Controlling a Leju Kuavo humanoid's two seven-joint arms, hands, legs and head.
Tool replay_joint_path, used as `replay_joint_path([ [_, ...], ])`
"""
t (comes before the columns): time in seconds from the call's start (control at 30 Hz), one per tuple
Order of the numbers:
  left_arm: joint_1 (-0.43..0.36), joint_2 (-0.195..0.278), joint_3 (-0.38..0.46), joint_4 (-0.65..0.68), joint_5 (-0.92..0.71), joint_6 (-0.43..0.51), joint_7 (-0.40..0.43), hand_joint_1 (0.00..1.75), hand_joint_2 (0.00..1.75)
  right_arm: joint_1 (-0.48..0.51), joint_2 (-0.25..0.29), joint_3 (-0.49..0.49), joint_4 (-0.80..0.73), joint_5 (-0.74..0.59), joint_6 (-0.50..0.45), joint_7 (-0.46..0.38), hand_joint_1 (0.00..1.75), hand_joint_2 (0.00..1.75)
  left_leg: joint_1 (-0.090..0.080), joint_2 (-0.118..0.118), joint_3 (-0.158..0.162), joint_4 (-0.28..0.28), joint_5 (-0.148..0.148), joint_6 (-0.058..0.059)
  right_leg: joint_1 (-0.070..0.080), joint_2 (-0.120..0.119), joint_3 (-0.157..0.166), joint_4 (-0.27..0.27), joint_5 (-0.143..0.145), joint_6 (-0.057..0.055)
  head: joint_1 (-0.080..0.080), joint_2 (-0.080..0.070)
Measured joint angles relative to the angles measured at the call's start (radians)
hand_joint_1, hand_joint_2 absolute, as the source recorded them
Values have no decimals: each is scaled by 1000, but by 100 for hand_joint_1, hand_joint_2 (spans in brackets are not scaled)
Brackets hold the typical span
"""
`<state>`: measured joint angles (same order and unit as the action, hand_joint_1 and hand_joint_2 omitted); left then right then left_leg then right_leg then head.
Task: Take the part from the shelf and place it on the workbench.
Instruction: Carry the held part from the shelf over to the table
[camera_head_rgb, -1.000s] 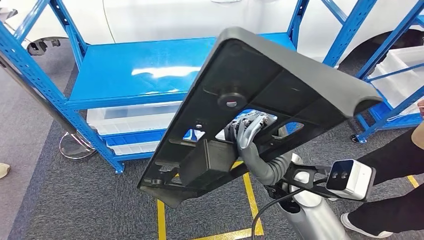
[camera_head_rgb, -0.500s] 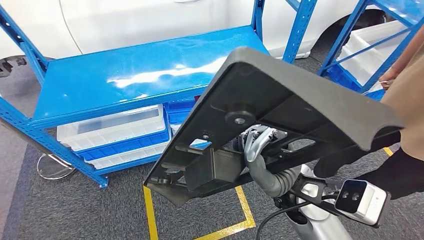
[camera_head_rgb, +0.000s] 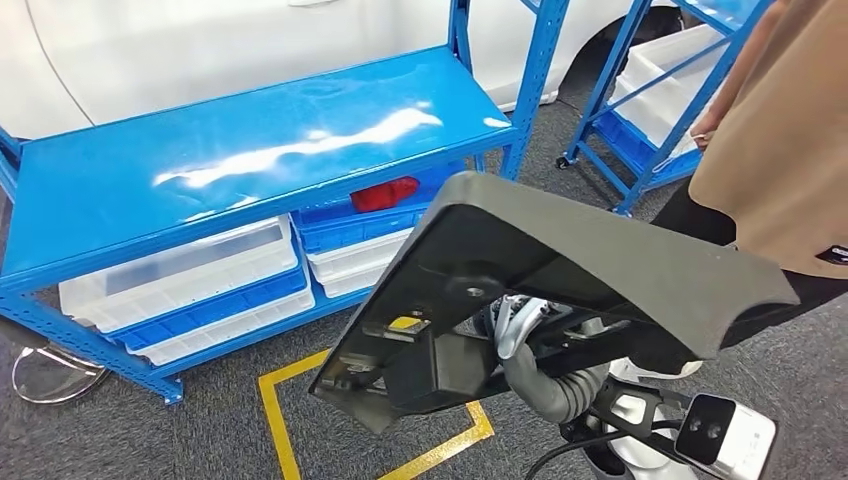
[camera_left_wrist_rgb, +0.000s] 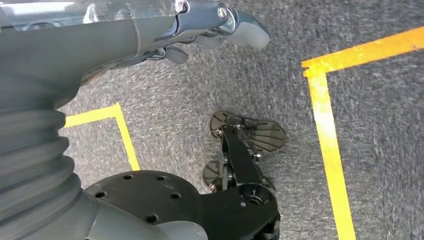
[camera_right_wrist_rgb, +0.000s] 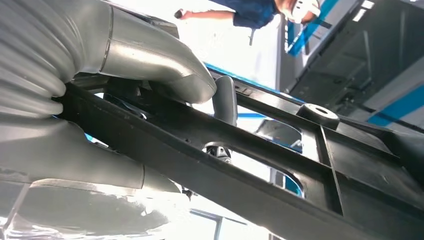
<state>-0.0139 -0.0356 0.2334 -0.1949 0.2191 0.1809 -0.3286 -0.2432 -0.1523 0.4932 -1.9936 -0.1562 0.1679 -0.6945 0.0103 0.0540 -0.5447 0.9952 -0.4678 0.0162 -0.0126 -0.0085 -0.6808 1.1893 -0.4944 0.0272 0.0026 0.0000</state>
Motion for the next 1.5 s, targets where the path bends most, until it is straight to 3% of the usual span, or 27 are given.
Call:
replay_joint_path([
  [0.07,-2,0,-1,0,-2,9,-1,0,175,-3,12,-5,0,-8,10,0,175,175,-4,15,3,3,-5,-7,6,-42,71,-133,43,-11,0,0],
  [0.13,-5,1,-1,0,-5,15,-1,0,175,-8,27,-13,0,-13,15,0,175,175,-8,28,5,4,-8,-17,14,-58,91,-177,50,-23,0,0],
  [0.2,-7,6,-1,0,-7,14,0,0,175,-9,39,-20,-1,-13,10,0,175,175,-8,39,7,3,-10,-29,13,-37,88,-181,56,-33,-1,0],
  [0.27,-7,14,-1,0,-8,10,-1,0,175,-9,50,-26,-6,-12,3,0,175,175,-4,12,-3,34,-37,-41,8,-18,89,-190,64,-45,-1,0],
  [0.33,-6,23,-1,0,-9,8,-4,0,175,-7,61,-30,-14,-11,-1,0,175,175,0,-31,-49,145,-102,-49,6,1,89,-193,69,-52,-2,0],
  [0.37,-4,28,-1,0,-10,7,-6,0,175,-4,65,-32,-18,-10,-1,0,175,175,1,-40,-82,216,-134,-51,7,12,88,-193,69,-54,-2,0],
  [0.4,-2,34,-1,0,-11,4,-8,0,175,-1,68,-34,-22,-9,1,0,175,175,1,-44,-107,272,-151,-53,7,24,87,-192,70,-55,-1,0],
  [0.43,-1,39,-1,0,-13,0,-12,0,175,1,70,-37,-27,-7,3,0,175,175,1,-45,-119,295,-149,-54,8,37,87,-191,70,-55,-2,0],
  [0.47,0,44,-1,0,-15,-5,-16,0,175,3,71,-40,-32,-7,4,0,175,175,2,-46,-111,277,-126,-54,8,50,87,-189,70,-54,-2,0],
  [0.5,0,50,-1,0,-17,-10,-20,0,175,4,71,-42,-37,-7,2,0,175,175,3,-51,-86,220,-88,-53,7,63,87,-186,70,-53,-2,0],
  [0.57,-1,60,-1,0,-24,-22,-28,0,175,2,71,-45,-47,-12,-8,0,175,175,8,-90,-25,81,-28,-49,8,87,84,-179,69,-47,-1,0],
  [0.63,-2,69,-2,0,-32,-33,-35,0,175,0,71,-50,-55,-23,-22,0,175,175,9,-120,0,18,-14,-41,7,107,75,-174,72,-35,-1,0],
  [0.7,-7,75,-5,0,-41,-39,-40,0,175,-2,71,-57,-64,-34,-26,0,175,175,7,-106,0,14,-12,-28,5,124,68,-175,78,-21,-1,0],
  [0.77,-9,78,-8,0,-50,-41,-39,0,175,-5,72,-64,-70,-40,-24,0,175,175,8,-83,4,5,-5,-13,6,99,54,-150,61,-12,2,0],
  [0.87,-7,81,-12,0,-62,-42,-33,0,175,-11,74,-81,-73,-49,-13,0,175,175,4,-47,3,1,-1,0,5,29,-25,21,-32,-4,9,0],
  [0.93,-5,82,-13,0,-64,-42,-29,0,175,-7,74,-101,-73,-58,12,0,175,175,0,-24,1,3,-2,1,1,18,-61,106,-58,-1,9,0],
  [0.97,-5,82,-13,0,-63,-42,-27,0,175,-4,75,-112,-73,-62,31,0,175,175,-1,-13,1,3,-3,1,0,15,-52,95,-45,-1,9,0],
  [1.0,-6,82,-13,0,-62,-42,-27,0,175,-1,75,-124,-73,-65,51,0,175,175,-2,-3,2,3,-4,0,0,9,-23,44,-17,-2,9,0],
  [1.07,-8,82,-13,0,-60,-42,-27,0,175,2,79,-145,-73,-68,81,0,175,175,-5,15,5,4,-8,-6,5,-24,55,-98,34,-11,9,0],
  [1.13,-10,82,-13,0,-59,-44,-29,0,175,2,84,-160,-73,-65,97,0,175,175,-8,30,7,6,-11,-15,14,-44,91,-171,48,-22,8,0],
  [1.23,-13,79,-13,0,-59,-52,-31,0,175,3,88,-171,-73,-54,103,0,175,175,-8,46,11,5,-16,-31,15,-22,90,-181,52,-38,8,0],
  [1.27,-14,76,-13,0,-60,-55,-30,0,175,2,89,-172,-73,-51,102,0,175,175,-7,36,8,18,-28,-36,12,-13,92,-187,55,-43,7,0],
  [1.33,-14,72,-13,0,-62,-59,-28,0,175,1,91,-172,-72,-50,100,0,175,175,-2,-8,-28,105,-82,-44,7,4,97,-195,61,-52,6,0],
  [1.4,-11,70,-13,0,-62,-61,-24,0,175,0,93,-172,-69,-51,97,0,175,175,0,-39,-93,244,-142,-48,8,24,96,-195,63,-55,5,0],
  [1.43,-9,69,-13,0,-62,-61,-21,0,175,0,93,-171,-66,-51,91,0,175,175,0,-43,-116,288,-150,-49,9,36,96,-194,63,-56,4,0],
  [1.47,-8,67,-13,0,-62,-61,-16,0,175,0,93,-170,-64,-51,83,0,175,175,0,-45,-123,295,-138,-49,9,49,96,-193,63,-56,4,0],
  [1.5,-7,66,-13,0,-63,-61,-10,0,175,-2,93,-169,-61,-51,72,0,175,175,1,-47,-110,260,-107,-48,9,62,97,-192,63,-55,4,0],
])
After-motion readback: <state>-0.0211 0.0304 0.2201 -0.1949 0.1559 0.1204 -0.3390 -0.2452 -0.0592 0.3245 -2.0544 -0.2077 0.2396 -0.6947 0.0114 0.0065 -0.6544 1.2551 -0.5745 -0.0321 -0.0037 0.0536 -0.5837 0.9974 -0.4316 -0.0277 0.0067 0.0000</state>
